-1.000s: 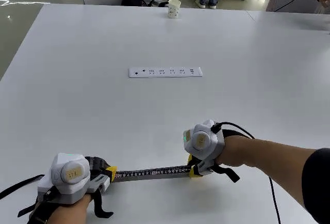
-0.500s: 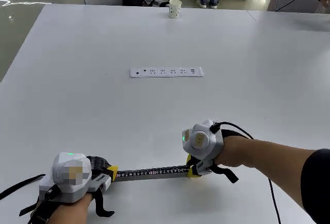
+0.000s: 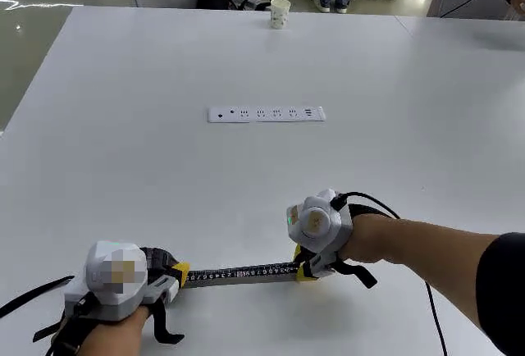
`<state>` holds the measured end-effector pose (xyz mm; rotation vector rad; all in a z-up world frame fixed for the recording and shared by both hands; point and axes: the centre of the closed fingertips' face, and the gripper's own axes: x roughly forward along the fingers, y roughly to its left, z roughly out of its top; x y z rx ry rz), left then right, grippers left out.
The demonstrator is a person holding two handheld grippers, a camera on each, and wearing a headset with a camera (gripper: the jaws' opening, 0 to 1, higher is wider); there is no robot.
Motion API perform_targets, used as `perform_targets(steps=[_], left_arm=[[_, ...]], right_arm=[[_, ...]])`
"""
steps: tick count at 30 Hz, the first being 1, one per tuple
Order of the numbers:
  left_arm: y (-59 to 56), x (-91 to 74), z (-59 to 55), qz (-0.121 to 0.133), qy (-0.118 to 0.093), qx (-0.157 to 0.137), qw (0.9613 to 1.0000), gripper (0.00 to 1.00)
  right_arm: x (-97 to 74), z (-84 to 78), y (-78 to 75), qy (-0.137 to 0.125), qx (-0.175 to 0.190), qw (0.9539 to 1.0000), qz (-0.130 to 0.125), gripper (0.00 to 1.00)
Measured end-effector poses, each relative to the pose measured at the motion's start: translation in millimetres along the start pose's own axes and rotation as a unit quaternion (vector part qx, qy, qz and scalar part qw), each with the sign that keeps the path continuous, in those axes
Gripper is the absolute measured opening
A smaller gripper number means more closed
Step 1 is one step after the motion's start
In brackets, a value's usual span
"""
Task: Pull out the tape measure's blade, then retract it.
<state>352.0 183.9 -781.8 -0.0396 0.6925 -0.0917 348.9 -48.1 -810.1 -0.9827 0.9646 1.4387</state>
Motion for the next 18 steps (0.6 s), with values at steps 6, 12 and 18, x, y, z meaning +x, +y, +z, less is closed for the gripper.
perform_targets(steps=[6, 12, 18], left_arm=[[0.1, 0.1, -0.3, -0.001, 0.002, 0.000, 1.0000, 0.64], [-0.2, -0.2, -0.8, 0.000, 0.003, 0.000, 1.0000, 0.64], [-0.7, -1.1, -1.5, -0.001, 0.006, 0.000, 1.0000, 0.64]], right_arm=[[1.2, 1.6, 0.0, -0.003, 0.005, 1.0000, -0.003, 0.10], [2.1, 4.7, 0.9, 0.000, -0.003, 1.0000, -0.003, 0.10], [3.5, 6.8, 0.6, 0.000, -0.001, 1.0000, -0.003, 0.10]])
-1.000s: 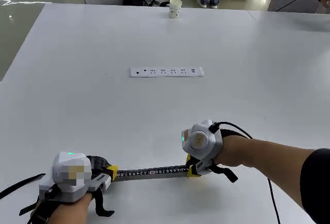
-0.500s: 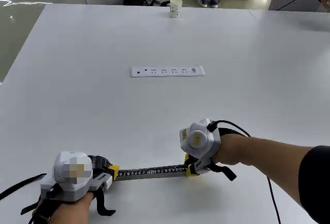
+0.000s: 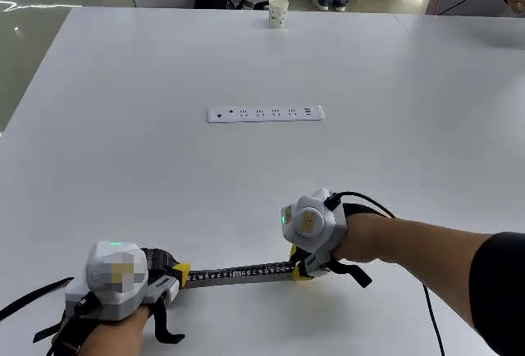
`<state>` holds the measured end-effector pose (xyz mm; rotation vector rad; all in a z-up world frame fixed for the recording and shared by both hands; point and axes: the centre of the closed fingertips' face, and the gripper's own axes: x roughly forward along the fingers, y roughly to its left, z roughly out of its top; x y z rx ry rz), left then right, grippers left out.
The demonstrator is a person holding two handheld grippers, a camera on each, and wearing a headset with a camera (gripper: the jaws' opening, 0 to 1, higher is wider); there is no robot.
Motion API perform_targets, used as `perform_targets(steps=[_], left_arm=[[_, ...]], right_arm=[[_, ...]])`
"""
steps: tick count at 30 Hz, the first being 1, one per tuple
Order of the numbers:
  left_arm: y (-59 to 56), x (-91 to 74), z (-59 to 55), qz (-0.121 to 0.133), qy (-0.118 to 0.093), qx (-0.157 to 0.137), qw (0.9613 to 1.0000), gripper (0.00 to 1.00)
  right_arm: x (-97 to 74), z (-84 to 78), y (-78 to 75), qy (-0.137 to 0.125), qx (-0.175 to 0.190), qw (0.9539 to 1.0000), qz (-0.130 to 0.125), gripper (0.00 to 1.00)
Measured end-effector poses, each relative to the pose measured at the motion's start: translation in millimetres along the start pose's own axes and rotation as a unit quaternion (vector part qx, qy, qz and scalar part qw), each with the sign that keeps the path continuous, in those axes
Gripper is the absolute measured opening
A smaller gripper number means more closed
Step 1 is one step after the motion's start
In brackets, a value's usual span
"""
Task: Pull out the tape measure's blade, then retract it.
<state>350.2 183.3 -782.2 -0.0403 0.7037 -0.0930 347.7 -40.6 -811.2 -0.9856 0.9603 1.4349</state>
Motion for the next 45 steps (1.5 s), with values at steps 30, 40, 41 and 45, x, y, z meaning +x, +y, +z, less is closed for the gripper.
perform_targets(steps=[30, 40, 41, 45], left_arm=[[-0.2, 0.7, -0.5, 0.000, 0.003, -0.001, 1.0000, 0.64], [-0.6, 0.7, -0.7, 0.000, 0.007, -0.002, 1.0000, 0.64], [-0.6, 0.6, -0.7, 0.000, 0.007, -0.002, 1.0000, 0.64], [-0.4, 0.4, -0.9, -0.001, 0.009, -0.002, 1.0000, 0.64]], right_arm=[[4.3, 11.1, -0.9, 0.002, 0.005, 0.9999, 0.010, 0.10], [5.0, 14.5, -0.6, 0.000, 0.006, 1.0000, 0.003, 0.10], [5.0, 15.2, -0.5, 0.001, 0.005, 1.0000, 0.003, 0.10], [5.1, 16.7, -0.2, 0.003, 0.002, 1.0000, 0.001, 0.10]])
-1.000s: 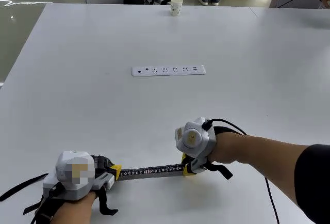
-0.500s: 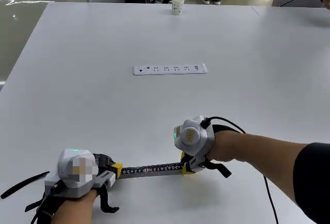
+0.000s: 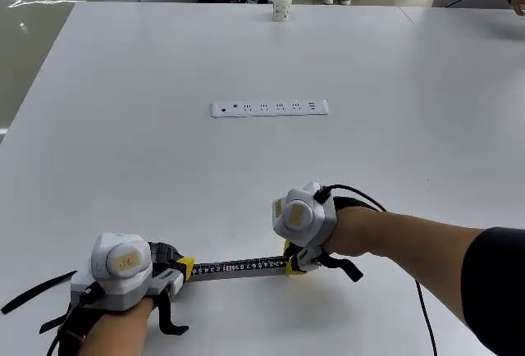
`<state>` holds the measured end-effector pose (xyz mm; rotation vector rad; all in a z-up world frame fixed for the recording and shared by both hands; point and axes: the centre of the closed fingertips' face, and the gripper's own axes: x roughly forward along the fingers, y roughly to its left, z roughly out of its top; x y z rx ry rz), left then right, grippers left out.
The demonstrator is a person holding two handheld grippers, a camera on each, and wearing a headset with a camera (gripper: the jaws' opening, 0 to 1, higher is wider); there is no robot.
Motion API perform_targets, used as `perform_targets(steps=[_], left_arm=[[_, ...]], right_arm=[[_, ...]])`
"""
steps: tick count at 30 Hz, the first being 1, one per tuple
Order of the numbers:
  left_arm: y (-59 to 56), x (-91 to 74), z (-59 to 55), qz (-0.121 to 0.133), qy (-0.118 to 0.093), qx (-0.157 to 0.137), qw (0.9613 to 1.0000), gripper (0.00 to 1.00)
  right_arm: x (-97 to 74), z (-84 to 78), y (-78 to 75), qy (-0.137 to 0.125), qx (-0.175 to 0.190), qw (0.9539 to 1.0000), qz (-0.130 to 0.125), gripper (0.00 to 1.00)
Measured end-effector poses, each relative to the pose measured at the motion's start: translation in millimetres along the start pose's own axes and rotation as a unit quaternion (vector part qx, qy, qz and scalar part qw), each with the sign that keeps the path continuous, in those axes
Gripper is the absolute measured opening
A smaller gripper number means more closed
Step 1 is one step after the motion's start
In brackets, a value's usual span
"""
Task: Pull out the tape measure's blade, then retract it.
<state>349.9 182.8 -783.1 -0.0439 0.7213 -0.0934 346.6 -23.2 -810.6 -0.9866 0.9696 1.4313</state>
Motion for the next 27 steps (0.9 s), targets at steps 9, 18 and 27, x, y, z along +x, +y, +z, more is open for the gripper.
perform_targets(steps=[9, 18, 27], left_arm=[[0.2, -0.2, 0.1, 0.000, 0.000, 0.000, 1.0000, 0.64], [-0.2, -0.5, -0.3, -0.001, 0.002, 0.000, 1.0000, 0.64], [-0.1, -0.6, -0.2, 0.000, 0.003, -0.001, 1.0000, 0.64]], right_arm=[[1.1, 3.1, -0.3, -0.002, 0.004, 1.0000, 0.000, 0.10], [2.5, 5.7, -0.4, -0.004, 0.004, 1.0000, -0.001, 0.10], [3.3, 8.7, -0.2, -0.005, -0.002, 1.0000, -0.001, 0.10]])
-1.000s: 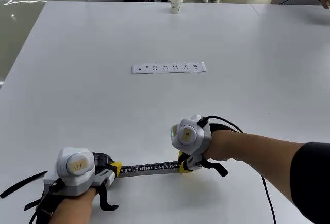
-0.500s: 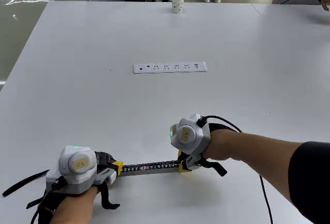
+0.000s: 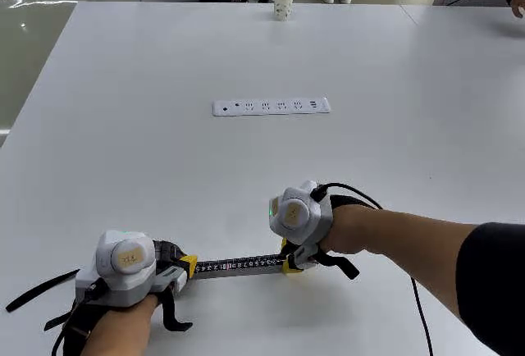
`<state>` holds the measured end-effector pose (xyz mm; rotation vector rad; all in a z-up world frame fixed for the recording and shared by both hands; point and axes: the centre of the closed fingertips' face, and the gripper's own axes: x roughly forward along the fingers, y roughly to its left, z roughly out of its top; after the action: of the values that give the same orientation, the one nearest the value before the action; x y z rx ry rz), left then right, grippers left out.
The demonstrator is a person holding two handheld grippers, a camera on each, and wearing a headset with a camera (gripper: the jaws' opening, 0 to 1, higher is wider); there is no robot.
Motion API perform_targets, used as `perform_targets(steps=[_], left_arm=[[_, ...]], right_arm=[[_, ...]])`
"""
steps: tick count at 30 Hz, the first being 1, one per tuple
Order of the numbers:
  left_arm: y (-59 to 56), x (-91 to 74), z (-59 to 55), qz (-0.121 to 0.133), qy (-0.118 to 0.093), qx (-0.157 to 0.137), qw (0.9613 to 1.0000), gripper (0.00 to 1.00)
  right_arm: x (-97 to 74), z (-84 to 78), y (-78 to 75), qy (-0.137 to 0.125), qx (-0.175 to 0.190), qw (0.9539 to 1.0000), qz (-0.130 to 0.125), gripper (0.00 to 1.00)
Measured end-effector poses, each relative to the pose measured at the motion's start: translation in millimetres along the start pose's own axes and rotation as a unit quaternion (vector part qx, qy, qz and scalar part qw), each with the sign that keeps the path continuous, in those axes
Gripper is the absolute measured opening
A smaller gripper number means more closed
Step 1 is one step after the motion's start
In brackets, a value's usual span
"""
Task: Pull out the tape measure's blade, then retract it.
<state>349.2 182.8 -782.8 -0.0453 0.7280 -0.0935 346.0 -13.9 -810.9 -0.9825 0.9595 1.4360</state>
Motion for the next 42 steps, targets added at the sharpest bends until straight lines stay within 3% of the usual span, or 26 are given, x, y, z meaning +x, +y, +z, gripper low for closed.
perform_targets(steps=[42], left_arm=[[0.0, 0.1, -0.4, -0.001, 0.003, -0.001, 1.0000, 0.64]], right_arm=[[4.6, 12.1, 0.1, -0.001, -0.008, 0.9999, 0.009, 0.10]])
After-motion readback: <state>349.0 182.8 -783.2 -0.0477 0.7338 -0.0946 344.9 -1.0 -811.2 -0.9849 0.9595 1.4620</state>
